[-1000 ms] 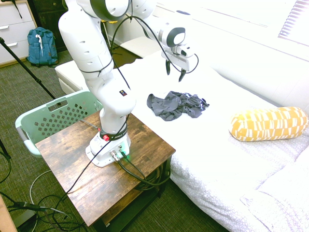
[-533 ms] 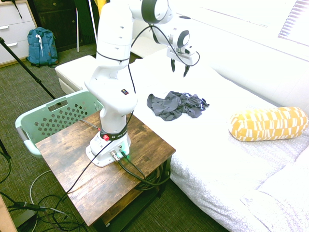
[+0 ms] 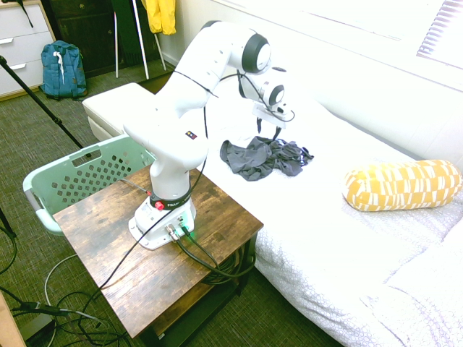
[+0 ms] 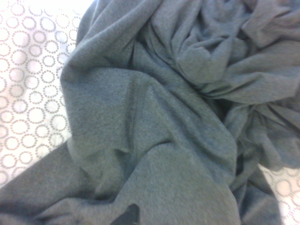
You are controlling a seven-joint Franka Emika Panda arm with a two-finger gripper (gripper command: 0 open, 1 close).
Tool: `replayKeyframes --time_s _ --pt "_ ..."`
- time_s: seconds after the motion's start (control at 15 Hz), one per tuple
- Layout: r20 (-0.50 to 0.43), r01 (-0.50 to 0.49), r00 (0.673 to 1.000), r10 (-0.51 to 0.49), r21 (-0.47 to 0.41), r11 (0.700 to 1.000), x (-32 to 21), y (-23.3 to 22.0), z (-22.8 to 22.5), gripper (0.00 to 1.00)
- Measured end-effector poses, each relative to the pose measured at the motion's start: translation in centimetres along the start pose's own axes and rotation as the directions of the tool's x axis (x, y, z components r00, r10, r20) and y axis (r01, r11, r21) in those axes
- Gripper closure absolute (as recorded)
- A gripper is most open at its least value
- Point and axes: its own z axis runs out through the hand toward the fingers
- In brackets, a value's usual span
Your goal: Put my clothes in the laundry bag
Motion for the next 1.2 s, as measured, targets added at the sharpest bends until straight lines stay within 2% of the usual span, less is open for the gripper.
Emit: replayKeyframes --time_s 0.27,0.33,0.67,1.2 --pt "0.039 0.034 0.999 -0.033 -0.032 0.999 0.2 -0.8 10.7 0.0" --pt "0.039 0.042 0.998 -0.04 -0.033 0.999 0.1 -1.4 12.0 1.0" --pt "0.066 0.06 0.996 -0.058 -0.038 0.997 1.2 -4.8 12.3 1.0" --pt "0.074 0.058 0.996 -0.055 -0.033 0.998 2.5 -5.3 12.4 1.0"
